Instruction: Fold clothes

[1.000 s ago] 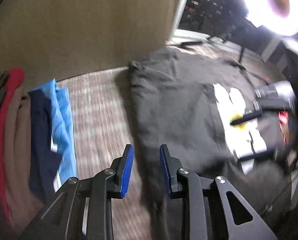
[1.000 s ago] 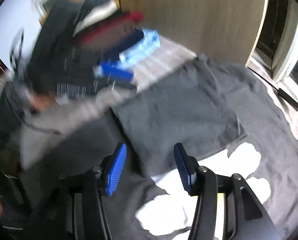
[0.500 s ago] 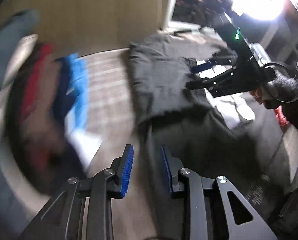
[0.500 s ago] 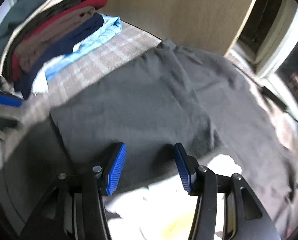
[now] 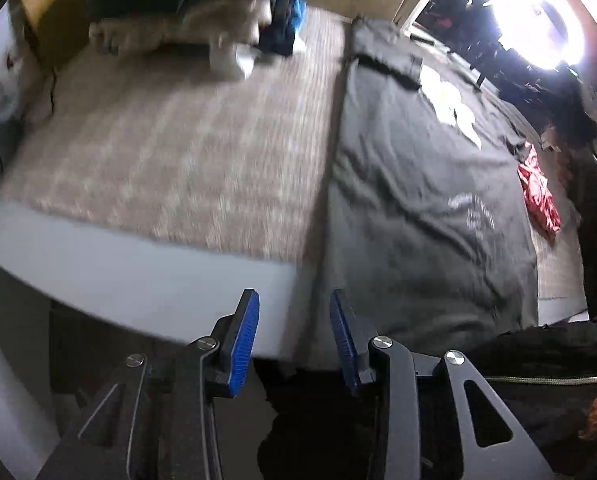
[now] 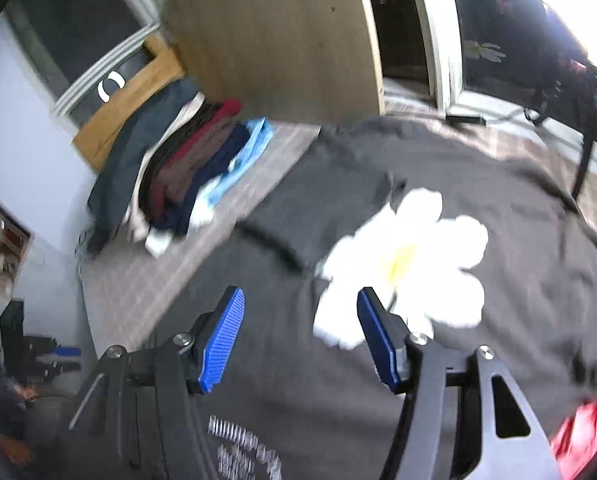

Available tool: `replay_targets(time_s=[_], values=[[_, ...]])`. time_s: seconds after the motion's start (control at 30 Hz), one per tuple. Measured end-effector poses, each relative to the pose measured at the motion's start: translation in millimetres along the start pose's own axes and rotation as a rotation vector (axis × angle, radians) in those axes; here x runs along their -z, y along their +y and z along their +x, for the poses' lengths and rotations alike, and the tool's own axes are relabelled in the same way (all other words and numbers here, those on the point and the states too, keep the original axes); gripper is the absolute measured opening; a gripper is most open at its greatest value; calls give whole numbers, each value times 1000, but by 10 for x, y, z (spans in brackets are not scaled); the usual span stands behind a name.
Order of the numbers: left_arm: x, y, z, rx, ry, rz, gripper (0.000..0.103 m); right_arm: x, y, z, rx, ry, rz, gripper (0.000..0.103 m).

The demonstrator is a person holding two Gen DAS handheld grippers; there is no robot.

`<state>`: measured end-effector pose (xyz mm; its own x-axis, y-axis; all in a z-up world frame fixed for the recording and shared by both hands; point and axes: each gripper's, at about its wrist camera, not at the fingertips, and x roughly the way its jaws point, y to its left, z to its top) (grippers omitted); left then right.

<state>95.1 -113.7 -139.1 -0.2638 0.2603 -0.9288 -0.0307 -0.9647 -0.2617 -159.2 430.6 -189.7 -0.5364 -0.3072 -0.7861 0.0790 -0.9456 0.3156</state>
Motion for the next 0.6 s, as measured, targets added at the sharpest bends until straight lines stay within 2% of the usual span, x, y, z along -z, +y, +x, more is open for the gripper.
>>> replay_targets(time_s=[0.13,0.3,0.4,0.5,0.57,0.6], values=[[60,-32,214,26,35,70,35,607,142,-88,12,58,41,58],[201,-110,303,92,61,158,35,1132,369,-214,75,99,114,58],[239,-131,393,85,77,199,35,1189,545,-372,130,88,97,58],[269,-132,425,92,67,228,34,1087,730,-526,158,56,78,58],[279,-133,415,107,53,241,26,961,856,-580,163,41,55,58],[278,-119,407,123,49,231,11,882,915,-594,171,33,35,58]])
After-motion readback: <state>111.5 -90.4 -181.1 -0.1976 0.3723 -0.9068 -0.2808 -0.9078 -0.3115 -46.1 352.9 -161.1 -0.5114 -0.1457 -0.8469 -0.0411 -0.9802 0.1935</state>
